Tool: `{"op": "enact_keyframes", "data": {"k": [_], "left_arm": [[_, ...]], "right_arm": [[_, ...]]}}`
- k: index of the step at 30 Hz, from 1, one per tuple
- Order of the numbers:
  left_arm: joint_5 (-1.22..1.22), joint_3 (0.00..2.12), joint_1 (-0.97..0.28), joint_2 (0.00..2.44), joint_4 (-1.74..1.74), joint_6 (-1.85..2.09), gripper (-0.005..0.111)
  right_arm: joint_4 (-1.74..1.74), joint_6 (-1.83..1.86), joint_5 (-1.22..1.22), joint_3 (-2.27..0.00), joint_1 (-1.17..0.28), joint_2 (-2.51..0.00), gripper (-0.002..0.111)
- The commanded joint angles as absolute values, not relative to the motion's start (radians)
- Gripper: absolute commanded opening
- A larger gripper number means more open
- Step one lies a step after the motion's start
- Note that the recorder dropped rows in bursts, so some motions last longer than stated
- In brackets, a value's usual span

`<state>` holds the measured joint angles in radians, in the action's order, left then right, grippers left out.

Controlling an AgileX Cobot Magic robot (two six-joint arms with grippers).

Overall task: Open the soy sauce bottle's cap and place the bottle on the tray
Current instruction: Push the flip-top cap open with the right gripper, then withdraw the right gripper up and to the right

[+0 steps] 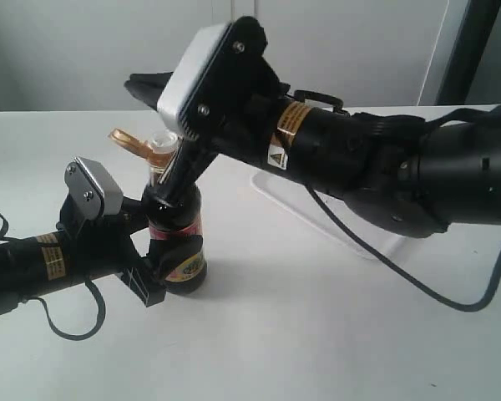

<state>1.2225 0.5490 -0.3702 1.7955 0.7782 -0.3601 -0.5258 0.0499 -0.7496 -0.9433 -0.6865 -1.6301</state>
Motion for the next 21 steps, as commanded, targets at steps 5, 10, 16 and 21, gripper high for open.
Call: {"op": "enact_keyframes", "data": {"k": [5, 10, 16, 21], "left_arm": [[1.221, 0.549, -0.374, 1.793, 0.779, -0.336, 0.000], [1.221, 0.549, -0.374, 1.793, 0.770, -0.336, 0.000], [1.221, 0.549, -0.374, 1.793, 0.770, -0.336, 0.000], [1.221, 0.549, -0.374, 1.793, 0.770, -0.336, 0.000]], "right_arm": [[-0.297, -0.055, -0.397, -0.977, -0.684, -1.582, 0.000], [-0.313, -0.045, -0.021, -1.041, -0.633, -1.531, 0.000], [-0.318, 0.023, 0.273, -1.078, -0.546, -1.528, 0.000], [-0.318, 0.048, 0.427, -1.096, -0.497, -1.528, 0.000]]}}
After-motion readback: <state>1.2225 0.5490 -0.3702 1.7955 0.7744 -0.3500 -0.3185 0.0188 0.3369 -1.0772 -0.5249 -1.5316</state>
